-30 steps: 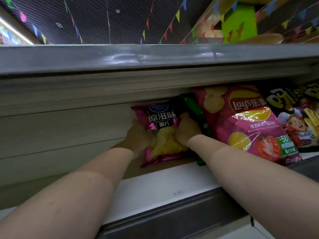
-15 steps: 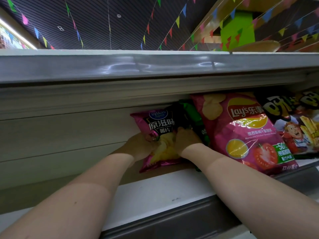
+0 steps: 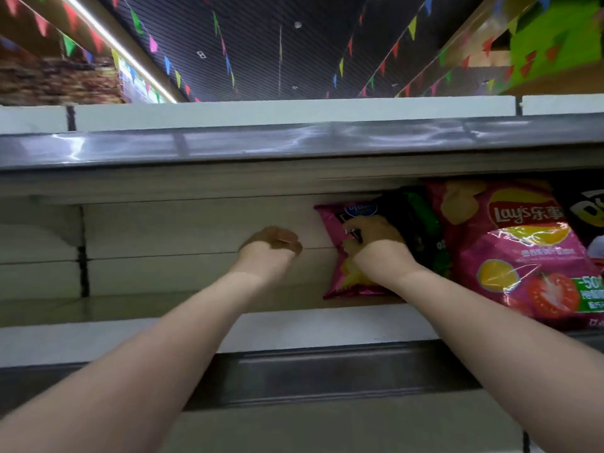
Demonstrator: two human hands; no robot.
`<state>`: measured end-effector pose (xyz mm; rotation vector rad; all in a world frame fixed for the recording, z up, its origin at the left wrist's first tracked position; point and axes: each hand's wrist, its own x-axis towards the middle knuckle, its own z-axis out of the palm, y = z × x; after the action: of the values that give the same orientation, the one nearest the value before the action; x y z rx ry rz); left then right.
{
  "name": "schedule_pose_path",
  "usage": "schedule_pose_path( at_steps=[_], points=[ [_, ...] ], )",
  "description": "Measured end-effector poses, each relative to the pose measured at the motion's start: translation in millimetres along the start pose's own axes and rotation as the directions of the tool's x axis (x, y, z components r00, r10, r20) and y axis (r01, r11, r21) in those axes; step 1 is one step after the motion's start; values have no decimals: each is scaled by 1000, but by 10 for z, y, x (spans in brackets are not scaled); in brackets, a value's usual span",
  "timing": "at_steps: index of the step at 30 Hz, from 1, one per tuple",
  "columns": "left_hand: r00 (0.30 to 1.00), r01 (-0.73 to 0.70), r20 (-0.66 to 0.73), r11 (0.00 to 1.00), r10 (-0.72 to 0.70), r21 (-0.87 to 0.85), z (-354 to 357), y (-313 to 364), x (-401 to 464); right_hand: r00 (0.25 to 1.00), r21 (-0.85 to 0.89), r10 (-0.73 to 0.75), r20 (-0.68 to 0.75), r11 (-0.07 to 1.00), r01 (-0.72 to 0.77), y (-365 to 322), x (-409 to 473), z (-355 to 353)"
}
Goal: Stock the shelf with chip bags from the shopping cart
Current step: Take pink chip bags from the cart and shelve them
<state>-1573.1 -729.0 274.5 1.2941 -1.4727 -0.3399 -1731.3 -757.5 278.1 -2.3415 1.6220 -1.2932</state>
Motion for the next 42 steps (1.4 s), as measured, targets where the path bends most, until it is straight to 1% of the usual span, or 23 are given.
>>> schedule_pose_path(
  at_steps=[3, 7, 10, 12, 15, 18, 24, 28, 33, 37, 42],
  points=[
    [998, 53, -45, 998, -54, -33, -279, -112, -253, 993, 105, -94, 67, 991, 87, -369, -204, 87],
    [984, -3, -177, 1000, 5, 13, -695, -251, -559, 947, 221, -279, 157, 945, 241, -830, -465, 265],
    [968, 35, -249, 998, -21, 54, -1029, -338, -787, 920, 314, -340, 196, 910, 269, -1127, -640, 404],
    [954, 65, -297, 996, -45, 58, -1290, -408, -928, 901, 342, -376, 215, 894, 291, -1347, -746, 499],
    [930, 112, -357, 992, -85, 58, -1712, -494, -1135, 870, 359, -442, 219, 865, 349, -1737, -882, 629],
    [903, 124, -418, 992, -97, 38, -2185, -593, -1327, 834, 382, -512, 203, 826, 414, -2204, -1009, 767],
    [863, 192, -482, 981, -153, 33, -3336, -906, -1829, 764, 505, -613, 199, 733, 456, -3300, -1363, 1256],
    [802, 302, -553, 952, -226, 49, -4162, -1191, -2216, 711, 538, -667, 222, 692, 481, -4062, -1623, 1664],
    [689, 442, -653, 896, -316, 33, -5025, -1540, -2723, 619, 592, -732, 284, 642, 487, -4830, -1939, 2153],
    [611, 512, -715, 859, -341, 28, -5494, -1776, -3086, 523, 646, -789, 321, 586, 488, -5365, -2170, 2534],
    [479, 591, -791, 806, -381, -30, -5945, -2099, -3407, 410, 710, -842, 351, 525, 470, -5938, -2397, 3083]
  ],
)
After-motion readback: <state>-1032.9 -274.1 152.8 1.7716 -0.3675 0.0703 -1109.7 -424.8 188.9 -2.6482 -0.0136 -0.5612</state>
